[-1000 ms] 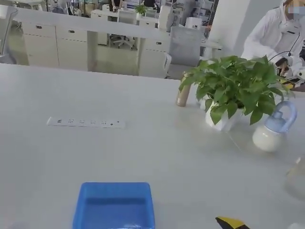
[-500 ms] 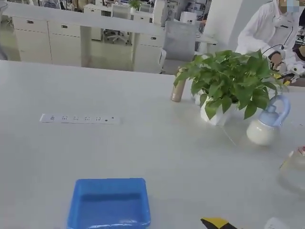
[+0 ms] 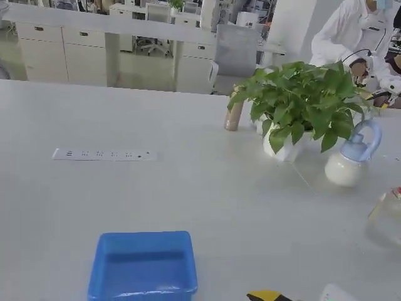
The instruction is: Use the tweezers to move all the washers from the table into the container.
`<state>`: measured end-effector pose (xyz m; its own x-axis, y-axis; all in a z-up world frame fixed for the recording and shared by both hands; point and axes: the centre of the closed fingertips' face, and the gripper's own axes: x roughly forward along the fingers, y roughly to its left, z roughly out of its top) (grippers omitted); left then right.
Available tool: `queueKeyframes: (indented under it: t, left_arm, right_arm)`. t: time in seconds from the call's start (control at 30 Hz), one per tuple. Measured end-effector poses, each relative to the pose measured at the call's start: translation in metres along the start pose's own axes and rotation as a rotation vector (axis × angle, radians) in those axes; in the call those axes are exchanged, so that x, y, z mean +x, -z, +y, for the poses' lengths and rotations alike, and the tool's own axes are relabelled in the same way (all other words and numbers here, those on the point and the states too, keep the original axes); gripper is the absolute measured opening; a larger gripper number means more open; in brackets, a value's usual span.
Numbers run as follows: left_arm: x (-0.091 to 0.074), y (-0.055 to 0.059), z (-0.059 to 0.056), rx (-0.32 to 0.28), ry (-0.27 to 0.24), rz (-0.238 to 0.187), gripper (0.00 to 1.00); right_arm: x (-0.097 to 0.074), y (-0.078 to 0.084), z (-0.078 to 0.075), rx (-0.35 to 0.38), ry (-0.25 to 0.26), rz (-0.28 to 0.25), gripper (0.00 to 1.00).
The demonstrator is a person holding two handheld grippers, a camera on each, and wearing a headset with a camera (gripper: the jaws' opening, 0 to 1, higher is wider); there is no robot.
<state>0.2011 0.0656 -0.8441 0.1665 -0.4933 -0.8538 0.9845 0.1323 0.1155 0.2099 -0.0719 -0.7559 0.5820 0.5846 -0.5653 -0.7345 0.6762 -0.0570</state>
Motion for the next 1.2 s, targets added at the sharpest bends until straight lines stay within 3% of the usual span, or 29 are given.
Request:
queueKeyframes:
  t: [0.1,0.17,0.33,0.37,0.57,0.67,0.97,1.2]
  left_arm:
    - [-0.01,-0.009,-0.002,0.003,-0.011,-0.015,0.0]
    - [-0.019,-0.017,-0.005,0.005,-0.014,-0.031,0.0]
    - [-0.032,-0.035,-0.016,0.019,-0.023,-0.047,0.0]
    - [-0.034,-0.039,-0.019,0.026,-0.028,-0.048,0.0]
    - [-0.04,-0.06,-0.027,0.017,-0.056,-0.076,0.0]
    - [-0.042,-0.07,-0.03,0.01,-0.073,-0.088,0.0]
    - [-0.044,-0.083,-0.038,-0.036,-0.093,-0.108,0.0]
    - [-0.043,-0.088,-0.038,-0.049,-0.094,-0.12,0.0]
  right_arm:
    - [0.006,0.003,0.008,-0.025,-0.04,0.013,0.46]
    - [0.012,0.006,0.017,-0.048,-0.092,0.03,0.45]
    - [0.029,0.017,0.042,-0.145,-0.265,0.085,0.41]
    - [0.031,0.017,0.049,-0.178,-0.309,0.1,0.4]
    - [0.044,0.03,0.067,-0.401,-0.456,0.196,0.27]
    - [0.052,0.041,0.066,-0.538,-0.498,0.251,0.18]
    - [0.064,0.052,0.071,-0.519,-0.614,0.236,0.18]
    - [0.067,0.056,0.07,-0.533,-0.639,0.227,0.14]
